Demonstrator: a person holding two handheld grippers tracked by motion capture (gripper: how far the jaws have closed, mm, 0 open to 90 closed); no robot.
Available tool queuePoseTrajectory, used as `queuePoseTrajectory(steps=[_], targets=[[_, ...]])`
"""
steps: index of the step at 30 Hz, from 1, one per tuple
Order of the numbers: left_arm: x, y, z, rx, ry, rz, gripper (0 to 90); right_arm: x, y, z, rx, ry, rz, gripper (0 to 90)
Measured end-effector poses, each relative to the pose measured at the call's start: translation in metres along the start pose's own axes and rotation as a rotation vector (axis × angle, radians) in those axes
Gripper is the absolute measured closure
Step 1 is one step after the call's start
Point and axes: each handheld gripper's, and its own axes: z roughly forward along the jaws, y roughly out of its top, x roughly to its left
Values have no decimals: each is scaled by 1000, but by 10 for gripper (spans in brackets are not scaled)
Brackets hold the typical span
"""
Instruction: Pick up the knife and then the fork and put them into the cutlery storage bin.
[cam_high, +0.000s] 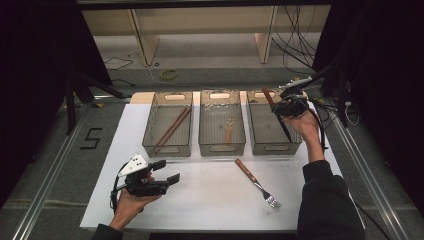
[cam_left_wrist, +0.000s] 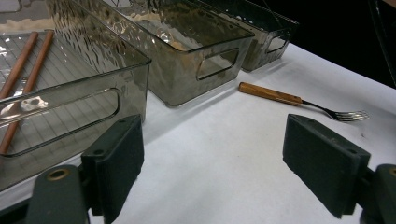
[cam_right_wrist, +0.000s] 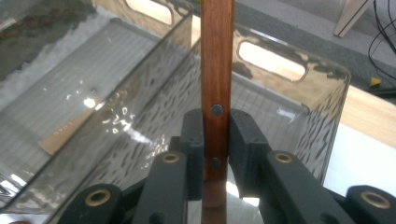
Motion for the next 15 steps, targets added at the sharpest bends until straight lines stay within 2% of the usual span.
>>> queuePoseTrajectory(steps=[10, 13, 15], targets=[[0, 0, 0, 5, -2, 5, 199, -2, -14, 11, 38, 0, 11, 771], [0, 0, 0, 5, -1, 4, 199, -2, -17, 17, 65, -3, 34, 767], [0, 0, 1, 4, -1, 4, 197, -1, -17, 21, 88, -21, 35, 759]])
